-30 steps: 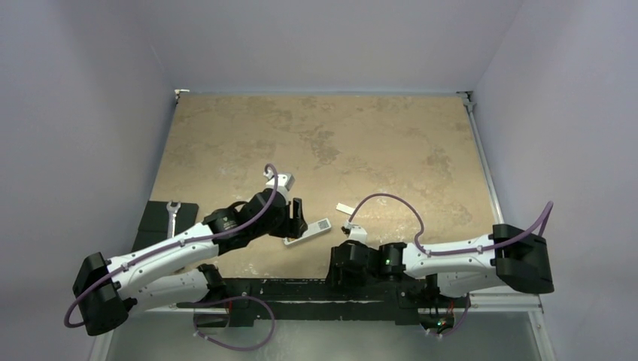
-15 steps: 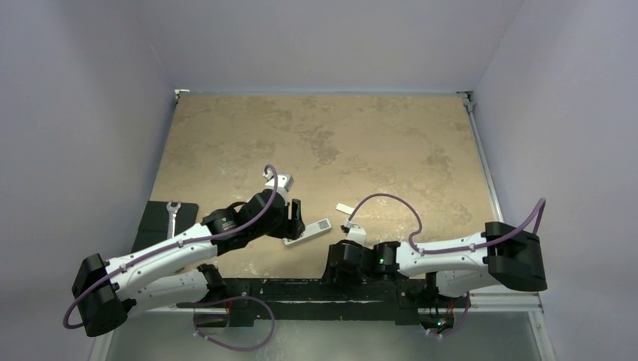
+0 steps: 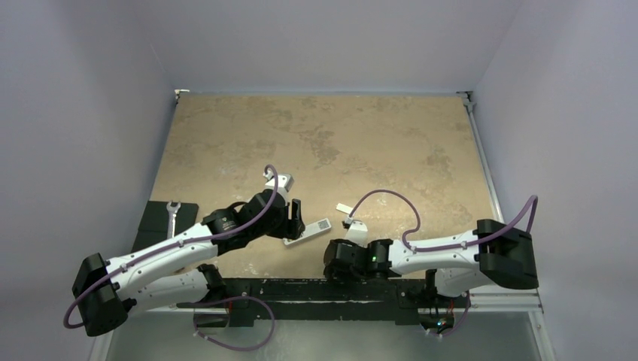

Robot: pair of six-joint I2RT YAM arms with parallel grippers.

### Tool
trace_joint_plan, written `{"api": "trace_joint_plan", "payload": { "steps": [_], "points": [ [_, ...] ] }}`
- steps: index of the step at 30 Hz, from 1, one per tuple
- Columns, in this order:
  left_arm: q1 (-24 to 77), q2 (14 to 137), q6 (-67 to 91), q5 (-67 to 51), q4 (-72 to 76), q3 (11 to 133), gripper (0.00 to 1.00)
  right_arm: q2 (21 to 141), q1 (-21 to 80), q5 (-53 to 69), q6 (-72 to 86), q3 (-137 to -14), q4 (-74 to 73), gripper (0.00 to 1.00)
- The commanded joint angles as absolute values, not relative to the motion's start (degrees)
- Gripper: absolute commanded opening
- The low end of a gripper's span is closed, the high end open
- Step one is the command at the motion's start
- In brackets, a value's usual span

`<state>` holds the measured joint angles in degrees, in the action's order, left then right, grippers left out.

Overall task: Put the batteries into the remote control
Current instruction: Adjust the battery at the center of the board.

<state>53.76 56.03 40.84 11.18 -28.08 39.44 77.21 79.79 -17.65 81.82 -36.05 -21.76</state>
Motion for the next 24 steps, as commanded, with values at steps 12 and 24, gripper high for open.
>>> {"api": "trace_joint_plan", "payload": {
  "steps": [12,24],
  "points": [
    [53.88,56.16,39.47,12.35,-27.47,40.61,0.64,79.78,77.78,-24.02,79.58,-38.49,-25.04,0.54],
    [53.88,55.94,39.21,12.46,-27.88,40.57,0.64,83.4,76.43,-25.42,81.58,-41.82,-26.73,0.54]
  ]
}}
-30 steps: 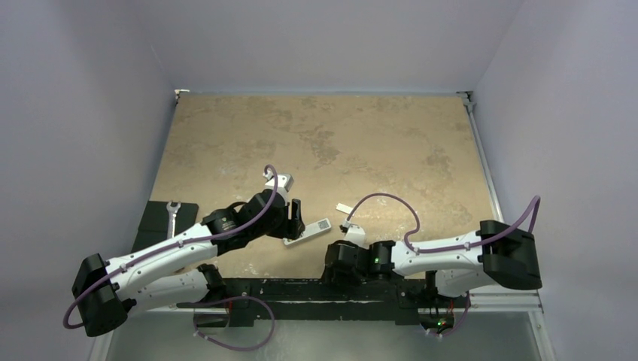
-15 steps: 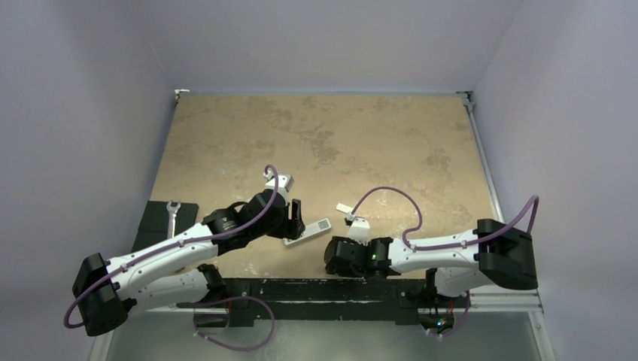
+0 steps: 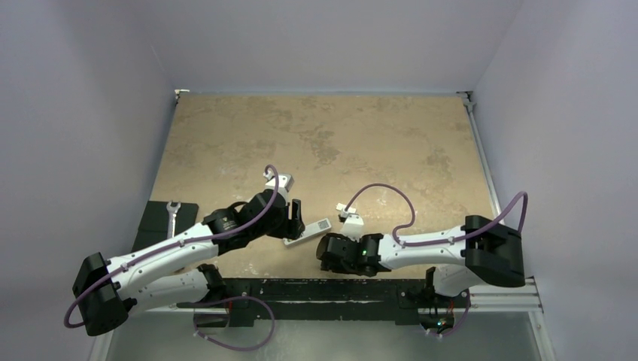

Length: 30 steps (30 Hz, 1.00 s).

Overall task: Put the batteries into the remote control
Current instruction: Adjust the battery at the center of the board.

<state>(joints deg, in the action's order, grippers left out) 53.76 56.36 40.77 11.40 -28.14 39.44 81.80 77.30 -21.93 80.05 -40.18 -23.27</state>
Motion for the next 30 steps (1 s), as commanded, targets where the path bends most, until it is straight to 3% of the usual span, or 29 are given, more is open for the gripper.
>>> {"api": "trace_joint_plan", "payload": {
  "steps": [1,16,25,30],
  "points": [
    [53.88,55.9,39.2,12.4,-27.98,40.52,0.64,83.72,76.27,-25.81,81.98,-42.23,-27.37,0.54],
    [53.88,55.68,38.63,12.23,-28.3,40.55,0.65,91.26,75.32,-27.55,83.03,-48.41,-34.11,0.45],
    [53.88,55.42,38.97,12.56,-28.3,40.18,0.65,93.3,75.34,-27.28,79.97,-49.9,-34.51,0.36],
    [53.88,54.94,39.5,12.83,-28.65,40.14,0.65,93.82,75.37,-26.83,76.56,-50.39,-32.94,0.25]
  ]
}}
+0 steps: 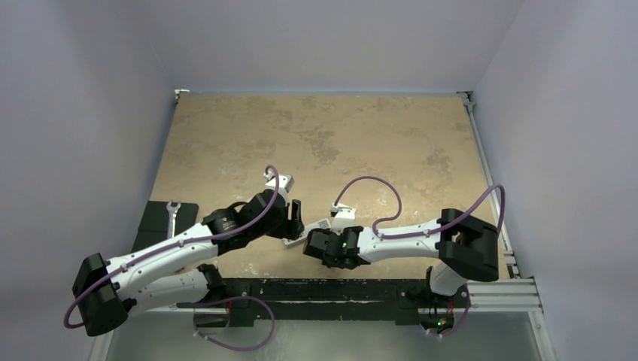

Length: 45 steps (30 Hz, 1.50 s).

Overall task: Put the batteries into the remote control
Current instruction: Adjust the battery at the center of the board.

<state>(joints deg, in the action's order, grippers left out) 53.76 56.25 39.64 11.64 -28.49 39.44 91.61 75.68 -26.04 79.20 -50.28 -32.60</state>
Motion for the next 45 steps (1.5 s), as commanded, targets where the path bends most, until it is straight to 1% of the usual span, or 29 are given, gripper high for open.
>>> {"api": "trace_joint_plan", "payload": {
  "steps": [1,3,7,10,12,18,24,30,45],
  "points": [
    [53.88,54.86,39.54,12.89,-28.79,40.16,0.65,93.91,75.33,-26.89,75.34,-50.62,-32.55,0.24],
    [53.93,54.78,39.79,12.92,-29.13,40.25,0.65,94.16,75.28,-27.34,72.53,-51.18,-31.92,0.22],
    [53.95,54.46,40.31,12.92,-29.34,40.2,0.65,93.88,74.82,-28.58,64.4,-52.7,-30.8,0.13],
    [53.88,54.0,40.94,12.88,-29.21,39.94,0.65,92.5,74.31,-28.4,56.6,-52.55,-27.31,0.07],
    [53.88,53.6,41.31,12.76,-29.04,39.54,0.65,91.33,73.99,-28.08,51.75,-52.18,-25.01,0.05],
    [53.89,53.09,42.0,13.15,-29.4,39.24,0.66,88.57,72.61,-20.68,33.36,-50.81,-13.72,0.05],
    [53.88,52.98,43.03,13.89,-30.01,39.18,0.66,90.76,72.6,-13.27,19.98,-52.01,-10.21,0.07],
    [53.88,50.87,45.05,14.79,-32.12,38.76,0.66,90.6,72.6,-10.73,15.32,-51.58,-9.35,0.07],
    [53.88,45.57,51.22,15.97,-40.17,39.11,0.65,92.26,72.17,-9.99,11.94,-50.44,-10.67,0.16]
  ]
}}
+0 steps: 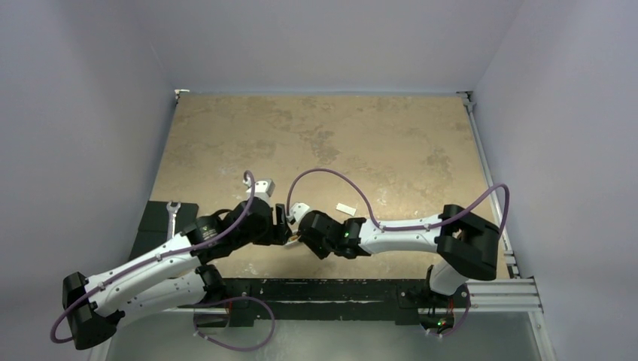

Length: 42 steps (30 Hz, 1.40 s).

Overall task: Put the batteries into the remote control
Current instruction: Adjust the battery at the center of the board, then pick up the battery from the center of the board.

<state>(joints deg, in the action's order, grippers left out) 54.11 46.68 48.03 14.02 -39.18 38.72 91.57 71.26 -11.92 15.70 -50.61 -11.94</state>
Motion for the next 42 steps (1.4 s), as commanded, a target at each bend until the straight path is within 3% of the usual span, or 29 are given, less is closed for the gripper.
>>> {"api": "trace_joint_plan", "payload": {
  "steps": [1,10,17,20,42],
  "points": [
    [53.88,45.27,51.41,15.84,-40.5,39.11,0.64,92.35,72.12,-9.75,11.81,-50.45,-10.63,0.17],
    [53.88,42.54,53.53,15.56,-43.69,39.21,0.64,94.13,71.72,-7.77,11.08,-51.91,-12.51,0.29],
    [53.89,42.06,54.08,15.38,-44.1,38.98,0.64,92.03,71.63,-7.85,12.26,-51.6,-12.68,0.5],
    [53.88,42.25,54.08,15.3,-44.08,38.94,0.64,90.02,71.63,-8.75,13.32,-50.76,-12.91,0.53],
    [53.93,43.67,53.55,14.43,-41.24,37.94,0.64,84.81,71.63,-8.12,20.63,-45.37,-15.58,0.53]
  ]
}}
